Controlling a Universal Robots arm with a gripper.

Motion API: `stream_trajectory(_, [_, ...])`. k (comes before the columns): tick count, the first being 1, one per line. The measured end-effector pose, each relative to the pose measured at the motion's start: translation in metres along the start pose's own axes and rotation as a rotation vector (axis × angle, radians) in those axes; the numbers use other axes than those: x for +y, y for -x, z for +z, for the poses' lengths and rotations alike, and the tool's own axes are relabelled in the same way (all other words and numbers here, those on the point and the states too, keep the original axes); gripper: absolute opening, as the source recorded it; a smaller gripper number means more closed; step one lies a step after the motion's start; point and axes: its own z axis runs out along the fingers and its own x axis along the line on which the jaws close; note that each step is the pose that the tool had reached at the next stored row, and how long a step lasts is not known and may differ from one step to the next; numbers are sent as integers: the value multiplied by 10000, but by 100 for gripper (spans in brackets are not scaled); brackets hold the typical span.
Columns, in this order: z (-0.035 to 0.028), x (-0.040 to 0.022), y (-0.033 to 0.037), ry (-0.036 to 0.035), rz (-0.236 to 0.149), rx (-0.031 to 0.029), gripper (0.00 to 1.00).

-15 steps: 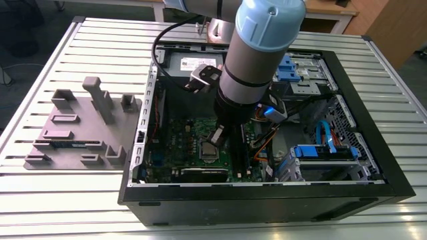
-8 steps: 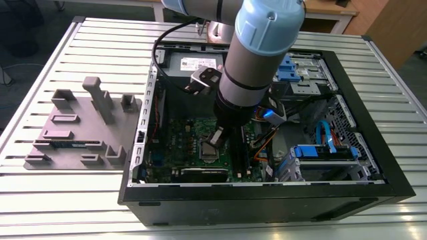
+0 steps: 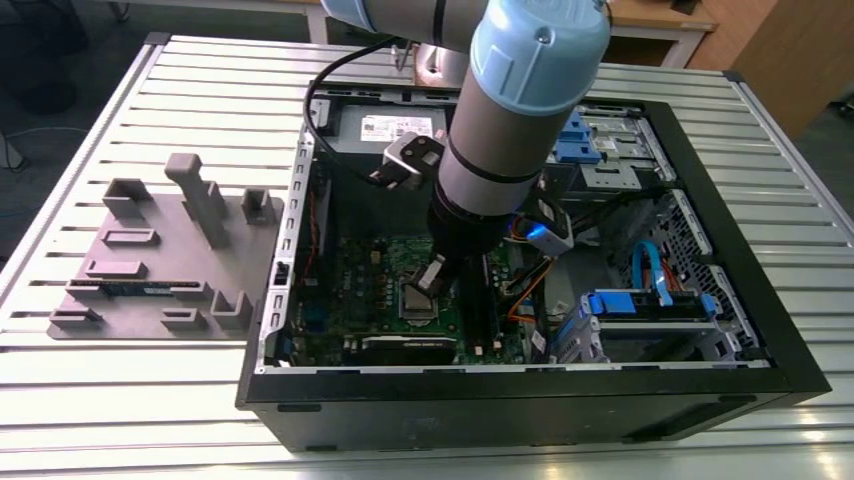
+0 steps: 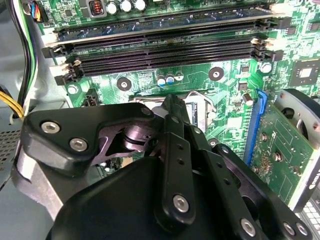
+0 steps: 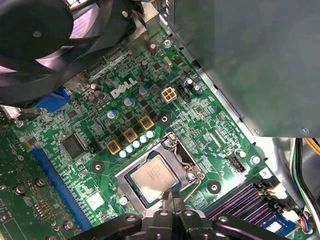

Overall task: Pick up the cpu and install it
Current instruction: 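Install the first cpu locking lever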

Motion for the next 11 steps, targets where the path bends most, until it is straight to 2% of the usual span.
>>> stream_trajectory(6, [0,-13,-18,-36,138,46,11])
stream_trajectory(11, [1,-14,-18,-36,143,46,11])
